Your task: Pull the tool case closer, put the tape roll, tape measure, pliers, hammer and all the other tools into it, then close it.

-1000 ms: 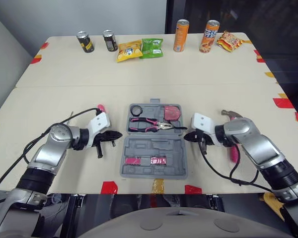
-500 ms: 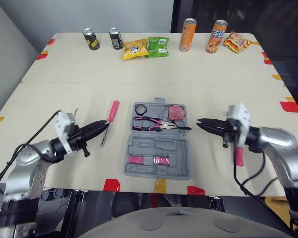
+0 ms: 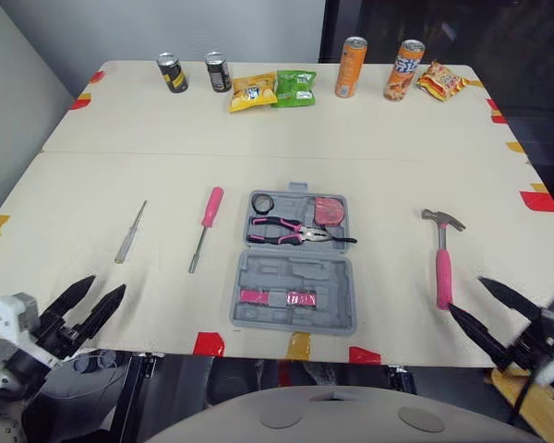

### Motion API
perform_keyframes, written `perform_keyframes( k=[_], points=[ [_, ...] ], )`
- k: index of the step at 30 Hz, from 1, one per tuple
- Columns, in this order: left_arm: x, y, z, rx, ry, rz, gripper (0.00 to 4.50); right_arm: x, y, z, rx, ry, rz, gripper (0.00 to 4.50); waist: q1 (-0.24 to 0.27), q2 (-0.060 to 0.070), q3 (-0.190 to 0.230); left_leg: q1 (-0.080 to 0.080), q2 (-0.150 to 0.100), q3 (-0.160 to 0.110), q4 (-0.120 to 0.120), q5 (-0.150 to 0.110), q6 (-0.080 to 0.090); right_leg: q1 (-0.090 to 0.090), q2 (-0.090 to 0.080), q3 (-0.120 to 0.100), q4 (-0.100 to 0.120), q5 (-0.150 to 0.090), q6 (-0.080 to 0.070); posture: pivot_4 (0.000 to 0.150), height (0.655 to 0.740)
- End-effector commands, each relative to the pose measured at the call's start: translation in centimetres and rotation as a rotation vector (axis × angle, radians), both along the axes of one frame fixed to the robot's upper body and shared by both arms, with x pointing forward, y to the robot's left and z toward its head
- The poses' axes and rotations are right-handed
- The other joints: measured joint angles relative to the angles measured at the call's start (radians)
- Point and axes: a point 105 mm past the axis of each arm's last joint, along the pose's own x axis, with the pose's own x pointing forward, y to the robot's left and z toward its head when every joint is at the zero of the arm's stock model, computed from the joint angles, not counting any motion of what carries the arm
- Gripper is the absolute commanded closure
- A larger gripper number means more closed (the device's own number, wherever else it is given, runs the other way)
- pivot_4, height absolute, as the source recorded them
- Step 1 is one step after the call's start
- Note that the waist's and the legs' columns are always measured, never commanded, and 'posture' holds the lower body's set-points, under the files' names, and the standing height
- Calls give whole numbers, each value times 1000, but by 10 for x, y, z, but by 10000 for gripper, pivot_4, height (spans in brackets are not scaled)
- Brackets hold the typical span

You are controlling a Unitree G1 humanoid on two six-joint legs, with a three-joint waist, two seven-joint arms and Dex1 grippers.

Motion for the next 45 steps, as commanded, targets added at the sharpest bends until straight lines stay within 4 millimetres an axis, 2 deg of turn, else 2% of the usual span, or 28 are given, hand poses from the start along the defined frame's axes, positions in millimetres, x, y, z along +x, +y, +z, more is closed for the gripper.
perform_keyframes(
  k=[1, 4, 5, 9, 13, 15, 18, 23, 25, 29, 33, 34, 35, 38, 45],
  points=[
    [-5, 7, 2, 30, 0, 14, 0, -10, -18, 1, -37, -9, -36, 266, 0, 0, 0, 0, 0, 0, 0, 0, 0, 0, 0, 0, -1, 0, 0, 1500, 7400],
    [-4, 4, 2, 20, -1, 2, 0, -7, -20, 3, -41, -19, -29, 266, -1, 1, 0, 1, 0, 0, 0, 0, 0, 1, 0, 0, 0, 0, 0, 1500, 7400],
    [0, 4, 5, 17, -10, 0, 0, -1, -14, 8, -40, -34, 3, 266, -3, 1, 0, 1, 0, 0, -1, 0, 0, 1, 0, 0, 0, 1, 0, 1500, 7400],
    [20, 5, 21, 51, -30, -2, 0, 34, 25, 44, -8, -139, 200, 266, -9, 1, 1, 3, 0, 0, -1, 2, 3, 2, 0, 0, 4, 1, -1, 1500, 7400],
    [45, -1, 46, 121, -50, -38, 0, 64, 70, 81, 11, -218, 445, 266, -7, 1, 2, 15, 0, -1, -1, 2, 3, 13, 0, -1, 5, 2, -1, 1500, 7400],
    [59, -4, 60, 118, -49, -25, 0, 71, 87, 93, 14, -230, 550, 266, -3, 0, 1, 15, 0, -1, 0, 2, 3, 13, 0, -1, 6, 2, -1, 1500, 7400],
    [82, -3, 68, 201, 101, 74, 0, 82, 112, 113, 28, -263, 723, 266, 3, 1, 1, 14, 0, -1, 2, 6, 9, 13, 0, -1, 6, 3, -2, 1500, 7400],
    [104, -11, 71, 208, 225, 103, 0, 95, 139, 132, 47, -309, 894, 266, -1, 2, 1, 11, 0, -2, 6, 6, 10, 11, 0, -1, 8, 3, -2, 1500, 7400],
    [111, -14, 70, 220, 261, 109, 0, 100, 146, 135, 51, -329, 926, 266, -7, 2, 0, 10, 0, -2, 7, 6, 10, 10, 0, -1, 8, 2, -2, 1500, 7400],
    [120, -16, 62, 238, 337, 145, 0, 105, 154, 135, 62, -347, 957, 266, -11, 1, 0, -3, 0, -4, 16, 6, 10, -1, 0, -2, 16, 3, -1, 1500, 7400],
    [125, -16, 54, 247, 395, 176, 0, 106, 162, 134, 78, -354, 986, 266, -11, 1, 0, -3, 0, -4, 19, 6, 10, -2, 0, -2, 20, 4, -2, 1500, 7400],
    [127, -17, 52, 250, 402, 182, 5122, 106, 163, 133, 81, -353, 991, 0, -10, 1, 0, -3, 0, -4, 20, 6, 10, -2, 0, -2, 21, 4, -2, 1500, 7400],
    [129, -17, 51, 253, 408, 185, 7558, 105, 164, 132, 82, -351, 994, 0, -9, 1, 0, -2, 0, -4, 20, 6, 10, -2, 0, -2, 22, 4, -2, 1500, 7400],
    [133, -17, 47, 271, 432, 202, 18500, 105, 166, 129, 81, -346, 999, 0, -8, 1, 0, -2, 0, -5, 20, 7, 11, -1, 0, -2, 23, 4, -3, 1500, 7400],
    [142, -15, 34, 279, 477, 233, 18500, 106, 165, 126, 76, -338, 1000, 0, -6, 0, 0, -3, 1, -5, 22, 7, 11, -1, 0, -2, 22, 4, -3, 1500, 7400]
  ],
)
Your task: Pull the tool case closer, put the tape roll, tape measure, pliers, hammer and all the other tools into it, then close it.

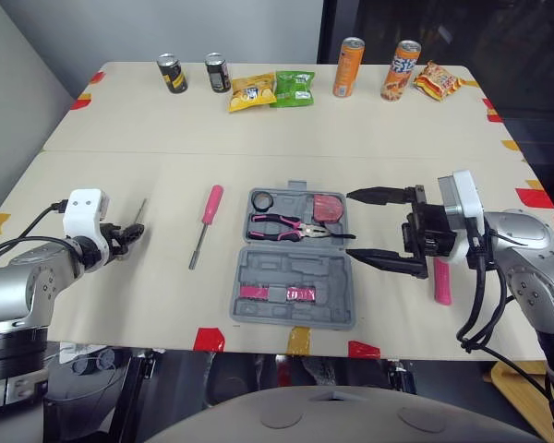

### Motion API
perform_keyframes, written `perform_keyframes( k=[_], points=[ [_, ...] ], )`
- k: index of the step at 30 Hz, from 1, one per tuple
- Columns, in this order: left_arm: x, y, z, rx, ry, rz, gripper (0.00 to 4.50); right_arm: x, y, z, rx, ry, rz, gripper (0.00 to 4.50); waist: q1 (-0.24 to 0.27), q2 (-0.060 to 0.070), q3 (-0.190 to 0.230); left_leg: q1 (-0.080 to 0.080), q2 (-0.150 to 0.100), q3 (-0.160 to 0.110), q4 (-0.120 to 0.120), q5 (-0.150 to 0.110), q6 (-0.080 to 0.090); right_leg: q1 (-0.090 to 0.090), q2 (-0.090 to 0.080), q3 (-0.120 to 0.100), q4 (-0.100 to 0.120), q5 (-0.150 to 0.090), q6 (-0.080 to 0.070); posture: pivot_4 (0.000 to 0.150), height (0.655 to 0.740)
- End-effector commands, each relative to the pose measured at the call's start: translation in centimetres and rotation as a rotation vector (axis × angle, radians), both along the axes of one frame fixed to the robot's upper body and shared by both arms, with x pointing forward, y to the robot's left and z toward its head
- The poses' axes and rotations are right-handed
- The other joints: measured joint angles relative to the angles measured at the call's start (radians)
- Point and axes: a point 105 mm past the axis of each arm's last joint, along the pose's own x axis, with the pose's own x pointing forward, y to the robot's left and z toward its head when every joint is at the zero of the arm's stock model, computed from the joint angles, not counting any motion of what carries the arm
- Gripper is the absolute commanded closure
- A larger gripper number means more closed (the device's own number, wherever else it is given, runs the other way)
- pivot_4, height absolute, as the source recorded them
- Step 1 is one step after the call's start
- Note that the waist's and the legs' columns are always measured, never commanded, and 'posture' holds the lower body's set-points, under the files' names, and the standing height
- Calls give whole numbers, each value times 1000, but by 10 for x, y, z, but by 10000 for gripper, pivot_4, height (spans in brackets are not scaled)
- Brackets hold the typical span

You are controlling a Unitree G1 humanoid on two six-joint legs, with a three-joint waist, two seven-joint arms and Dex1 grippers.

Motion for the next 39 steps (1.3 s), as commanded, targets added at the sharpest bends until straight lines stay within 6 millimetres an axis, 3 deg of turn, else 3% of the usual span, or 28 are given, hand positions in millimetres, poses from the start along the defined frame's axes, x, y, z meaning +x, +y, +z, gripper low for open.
perform_keyframes(
  k=[1, 6, 9, 14, 17, 20, 22, 24, 27, 32, 39],
  points=[
    [6, 5, -4, 26, 13, 26, 18500, -1, 0, 6, 13, -37, 9, 0, 1, 0, 0, 0, 0, 0, 0, 0, 0, 0, 0, 0, 0, 0, 0, 1500, 7400],
    [11, 5, -14, 8, 31, 39, 18500, 0, 0, 4, 10, -35, 6, 0, 1, 0, 0, 0, 0, 0, 0, 0, 0, 0, 0, 0, 0, 0, 0, 1500, 7400],
    [12, 2, -19, -8, 38, 25, 26535, -1, 0, 2, 7, -33, 5, 0, 3, 0, 0, 0, 0, 0, 0, 0, 0, 0, 0, 0, 0, 0, 0, 1500, 7400],
    [8, 2, -23, -19, 44, 18, 43929, -1, -1, 1, 4, -29, 2, 0, 7, 0, 0, 1, 0, 0, 0, 0, 0, 0, 0, 0, 1, 0, 0, 1500, 7400],
    [5, 6, -17, -11, 14, 10, 44555, -1, -1, -1, 7, -27, -1, 0, 6, 0, 0, 0, 0, 0, 0, 0, 0, 0, 0, 0, 0, 0, 0, 1500, 7400],
    [9, -4, 7, -38, -100, -79, 44555, -2, -1, -1, 17, -28, -7, 0, 1, 0, 0, 0, 0, 0, 0, 0, 0, 0, 0, 0, -1, 0, 0, 1500, 7400],
    [9, -21, 30, -82, -192, -189, 44555, -2, -2, -1, 23, -28, -14, 0, 1, 0, 0, -1, 0, 0, 0, 0, 0, 0, 0, 0, -2, 0, 0, 1500, 7400],
    [3, -49, 60, -124, -269, -391, 44555, -2, -4, -3, 25, -29, -32, 0, 6, -2, 1, -1, 0, 0, 0, 0, 0, -1, 0, 0, -2, 0, 0, 1500, 7400],
    [-10, -83, 79, -132, -267, -647, 44555, -4, -9, -4, 19, -24, -55, 0, 16, -3, 2, -2, 0, 0, -1, 0, 0, -1, -1, -1, -2, 0, 0, 1500, 7400],
    [-24, -129, 81, -37, -159, -1035, 44555, -11, -20, -7, -16, -17, -100, 0, 25, -2, 2, 1, 0, 2, -3, 0, 0, -1, -1, 1, -2, 0, 0, 1500, 7400],
    [-17, -195, 69, 29, 14, -1391, 44555, -23, -49, -10, -116, 13, -180, 0, 36, -1, 2, 1, 0, 2, -3, 0, 0, -1, -1, 1, -1, 0, 0, 1500, 7400]
  ],
)
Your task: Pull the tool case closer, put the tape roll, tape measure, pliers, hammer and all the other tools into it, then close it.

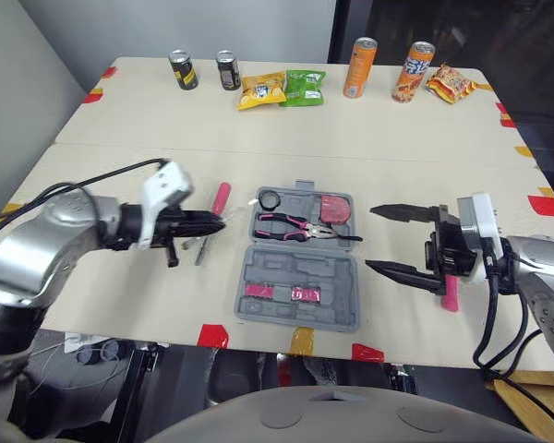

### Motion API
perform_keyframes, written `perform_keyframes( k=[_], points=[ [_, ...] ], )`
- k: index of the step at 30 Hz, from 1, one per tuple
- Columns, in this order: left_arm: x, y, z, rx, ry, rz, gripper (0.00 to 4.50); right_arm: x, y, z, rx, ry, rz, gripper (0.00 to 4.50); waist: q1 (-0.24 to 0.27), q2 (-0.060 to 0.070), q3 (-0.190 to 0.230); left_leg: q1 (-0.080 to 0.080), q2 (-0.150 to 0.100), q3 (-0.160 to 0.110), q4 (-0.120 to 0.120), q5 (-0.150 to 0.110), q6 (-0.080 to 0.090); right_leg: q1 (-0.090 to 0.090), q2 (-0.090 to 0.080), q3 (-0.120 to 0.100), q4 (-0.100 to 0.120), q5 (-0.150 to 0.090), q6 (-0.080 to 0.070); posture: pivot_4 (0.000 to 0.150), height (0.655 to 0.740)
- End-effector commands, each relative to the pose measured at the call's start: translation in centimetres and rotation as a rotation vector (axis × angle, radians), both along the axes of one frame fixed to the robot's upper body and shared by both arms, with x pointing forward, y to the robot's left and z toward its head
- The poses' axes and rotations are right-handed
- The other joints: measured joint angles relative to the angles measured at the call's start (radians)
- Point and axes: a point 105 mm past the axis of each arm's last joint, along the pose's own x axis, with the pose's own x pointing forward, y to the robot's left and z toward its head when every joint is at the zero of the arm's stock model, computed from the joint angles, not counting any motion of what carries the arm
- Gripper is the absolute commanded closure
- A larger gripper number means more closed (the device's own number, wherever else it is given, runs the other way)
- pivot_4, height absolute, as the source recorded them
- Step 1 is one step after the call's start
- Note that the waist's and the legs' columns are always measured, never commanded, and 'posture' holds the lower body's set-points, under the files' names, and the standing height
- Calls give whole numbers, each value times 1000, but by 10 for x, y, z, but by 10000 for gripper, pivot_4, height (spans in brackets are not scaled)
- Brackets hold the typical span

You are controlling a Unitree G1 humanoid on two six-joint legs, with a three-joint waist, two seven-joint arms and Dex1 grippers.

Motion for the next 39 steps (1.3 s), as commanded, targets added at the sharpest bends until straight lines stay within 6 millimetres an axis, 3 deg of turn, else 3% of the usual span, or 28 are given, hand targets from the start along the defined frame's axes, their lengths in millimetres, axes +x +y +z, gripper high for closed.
perform_keyframes(
  k=[1, 5, 10, 21, 29, 39],
  points=[
    [4, -28, -7, 80, 47, -121, 44555, -10, -14, 12, -44, -32, -22, 0, 2, 1, 0, 0, 0, 0, 0, 0, 0, 0, 0, 0, 0, 0, 0, 1500, 7400],
    [9, -55, -13, 181, 73, -235, 44555, -20, -32, 13, -104, 4, -62, 0, -2, 1, 0, -1, 0, 1, 0, 0, 0, 0, 0, 0, 0, 0, 0, 1500, 7400],
    [15, -73, -28, 307, 73, -307, 44555, -30, -49, 15, -151, 30, -111, 0, -4, 1, 0, -1, 0, 1, -1, 0, 0, 0, 0, 0, -1, 0, 0, 1500, 7400],
    [12, -93, -37, 381, 79, -426, 44555, -36, -52, 12, -160, 40, -152, 0, 1, 1, -1, -3, 0, 0, 0, 0, 0, 0, 0, 0, -1, 0, 0, 1500, 7400],
    [10, -96, -46, 414, 102, -426, 44555, -35, -55, 14, -166, 46, -155, 0, 2, 2, -1, -3, 0, -1, 1, 0, 0, 0, 0, -1, 0, 0, 1, 1500, 7400],
    [26, -95, -60, 468, 96, -387, 44555, -33, -52, 15, -167, 41, -149, 0, 3, 2, -1, -5, 0, -2, 2, 0, 0, 0, 0, -1, -1, 0, 1, 1500, 7400]
  ],
)
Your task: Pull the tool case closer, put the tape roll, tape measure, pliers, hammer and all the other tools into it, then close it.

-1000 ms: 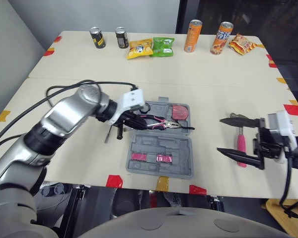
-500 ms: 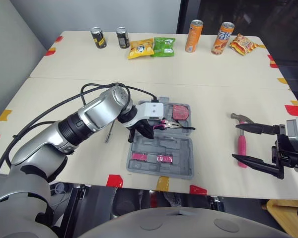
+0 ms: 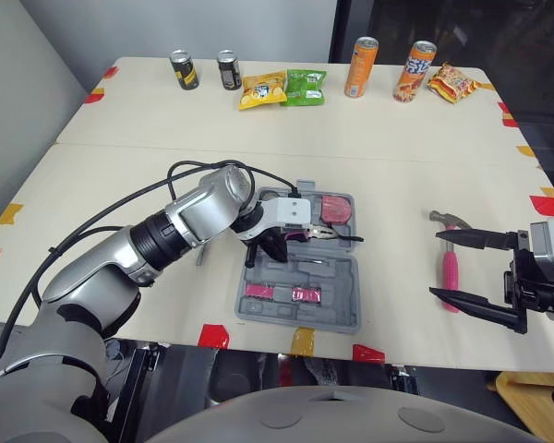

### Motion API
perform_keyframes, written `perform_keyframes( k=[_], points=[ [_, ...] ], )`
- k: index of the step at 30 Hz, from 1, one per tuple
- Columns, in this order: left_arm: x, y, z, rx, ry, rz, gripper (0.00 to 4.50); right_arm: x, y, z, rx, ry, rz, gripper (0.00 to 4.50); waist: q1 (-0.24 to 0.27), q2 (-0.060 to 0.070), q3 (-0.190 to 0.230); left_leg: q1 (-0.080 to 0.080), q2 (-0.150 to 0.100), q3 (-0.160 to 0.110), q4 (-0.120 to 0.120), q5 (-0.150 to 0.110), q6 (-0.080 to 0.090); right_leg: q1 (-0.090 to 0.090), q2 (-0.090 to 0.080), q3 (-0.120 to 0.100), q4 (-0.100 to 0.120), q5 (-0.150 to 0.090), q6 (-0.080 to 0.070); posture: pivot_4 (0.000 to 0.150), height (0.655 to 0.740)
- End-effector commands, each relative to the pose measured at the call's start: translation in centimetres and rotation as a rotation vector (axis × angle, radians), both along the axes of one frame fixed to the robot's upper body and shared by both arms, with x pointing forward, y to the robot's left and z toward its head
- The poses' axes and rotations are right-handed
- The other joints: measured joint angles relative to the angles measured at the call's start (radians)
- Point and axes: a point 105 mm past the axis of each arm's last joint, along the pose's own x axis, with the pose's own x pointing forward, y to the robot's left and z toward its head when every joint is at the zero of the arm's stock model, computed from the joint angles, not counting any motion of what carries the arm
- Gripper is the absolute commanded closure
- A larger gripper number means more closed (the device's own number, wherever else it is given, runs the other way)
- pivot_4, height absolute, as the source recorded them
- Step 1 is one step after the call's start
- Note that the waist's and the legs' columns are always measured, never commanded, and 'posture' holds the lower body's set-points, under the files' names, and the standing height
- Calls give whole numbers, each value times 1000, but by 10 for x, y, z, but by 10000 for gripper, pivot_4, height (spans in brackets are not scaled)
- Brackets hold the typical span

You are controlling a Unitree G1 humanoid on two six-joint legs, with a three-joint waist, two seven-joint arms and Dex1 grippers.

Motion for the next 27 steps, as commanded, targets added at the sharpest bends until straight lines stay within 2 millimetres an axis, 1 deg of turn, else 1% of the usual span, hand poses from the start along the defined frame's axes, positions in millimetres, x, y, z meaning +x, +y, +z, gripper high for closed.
perform_keyframes(
  k=[1, 14, 22, 27],
  points=[
    [8, 0, 4, 20, -48, -12, 44555, 0, 1, 6, 3, -28, 5, 0, 0, 0, 0, 0, 0, 0, 0, 0, 0, 0, 0, 0, 0, 0, 0, 1500, 7400],
    [17, -15, 9, 21, -119, -106, 44555, -3, 6, 4, 15, -27, -7, 0, 5, 1, -1, -2, -4, -1, 2, 0, 5, 0, -5, -1, 0, 1, 2, 1500, 7400],
    [14, -20, 14, 18, -150, -188, 44555, -4, 9, 1, 24, -25, -9, 0, 4, 1, -1, -3, -5, -1, 2, 0, 7, 0, -6, -1, 0, 2, 4, 1500, 7400],
    [14, -20, 13, 25, -151, -194, 44555, -5, 9, 0, 25, -21, -9, 0, 3, 1, -1, -3, -5, -1, 2, 0, 7, 0, -6, -1, 0, 2, 4, 1500, 7400]
  ],
)
